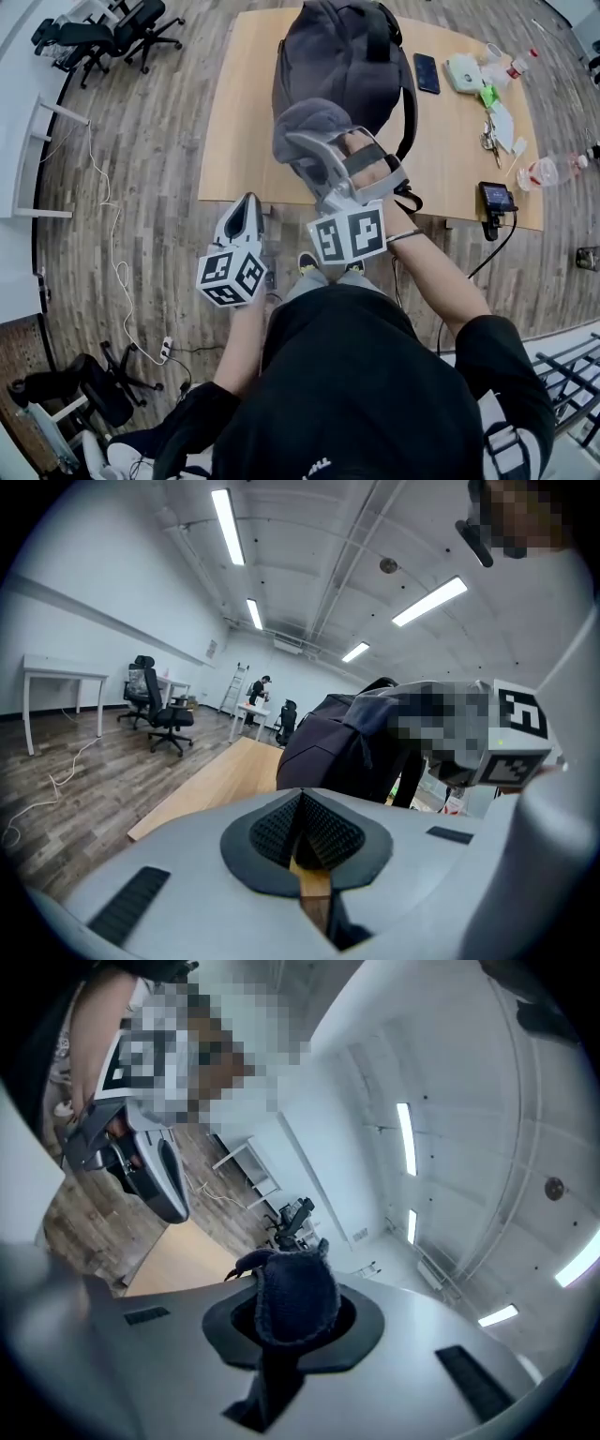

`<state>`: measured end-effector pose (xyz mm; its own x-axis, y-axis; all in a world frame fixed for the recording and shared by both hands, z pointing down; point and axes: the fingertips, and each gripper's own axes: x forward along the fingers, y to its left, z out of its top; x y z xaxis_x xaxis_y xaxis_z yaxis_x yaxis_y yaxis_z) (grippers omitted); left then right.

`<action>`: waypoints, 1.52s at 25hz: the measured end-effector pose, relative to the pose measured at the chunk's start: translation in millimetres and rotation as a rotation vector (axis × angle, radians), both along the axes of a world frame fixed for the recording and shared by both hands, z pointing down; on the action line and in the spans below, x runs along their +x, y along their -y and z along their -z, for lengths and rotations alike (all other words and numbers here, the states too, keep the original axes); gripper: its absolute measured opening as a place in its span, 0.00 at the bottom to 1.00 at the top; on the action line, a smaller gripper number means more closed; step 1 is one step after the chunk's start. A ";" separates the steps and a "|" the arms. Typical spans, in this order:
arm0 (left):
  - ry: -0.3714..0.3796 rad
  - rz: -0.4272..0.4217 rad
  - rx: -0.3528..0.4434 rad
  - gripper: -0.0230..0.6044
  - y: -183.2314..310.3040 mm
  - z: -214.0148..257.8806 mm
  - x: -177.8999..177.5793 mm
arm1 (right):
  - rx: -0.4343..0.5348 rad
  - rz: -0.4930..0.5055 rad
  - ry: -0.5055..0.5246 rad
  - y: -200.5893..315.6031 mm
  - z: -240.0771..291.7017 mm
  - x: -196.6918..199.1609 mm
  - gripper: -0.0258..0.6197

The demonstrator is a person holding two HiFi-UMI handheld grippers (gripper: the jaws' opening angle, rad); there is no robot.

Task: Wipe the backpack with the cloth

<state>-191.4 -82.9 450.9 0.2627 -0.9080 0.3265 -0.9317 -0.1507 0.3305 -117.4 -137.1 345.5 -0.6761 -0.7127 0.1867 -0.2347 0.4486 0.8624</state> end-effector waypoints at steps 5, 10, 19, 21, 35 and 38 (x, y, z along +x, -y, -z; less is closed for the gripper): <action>0.000 0.008 -0.010 0.06 -3.6 -2.2 -4.2 | -0.375 -0.024 -0.031 -15.4 -110.7 -14.7 0.11; 0.006 0.018 -0.016 0.06 -8.2 -4.2 -11.4 | -0.457 -0.097 -0.159 -22.1 -226.1 4.8 0.11; 0.001 0.011 -0.028 0.06 -12.0 -7.6 -11.7 | -0.479 -0.044 -0.328 -49.6 -297.6 24.1 0.11; 0.004 0.013 -0.022 0.06 -12.0 -5.0 -11.4 | -0.496 -0.060 -0.335 -53.0 -309.6 35.8 0.11; -0.010 -0.087 -0.010 0.06 5.0 -5.4 28.9 | -0.366 -0.173 -0.283 -25.6 -245.5 98.9 0.11; -0.011 -0.103 -0.004 0.06 9.3 -3.6 34.8 | -0.271 -0.148 -0.232 -19.0 -199.3 94.8 0.11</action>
<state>-156.6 -92.2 454.4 0.3578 -0.8749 0.3263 -0.9078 -0.2441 0.3410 -22.6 -118.1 544.7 -0.4876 -0.7033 0.5173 -0.1267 0.6432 0.7551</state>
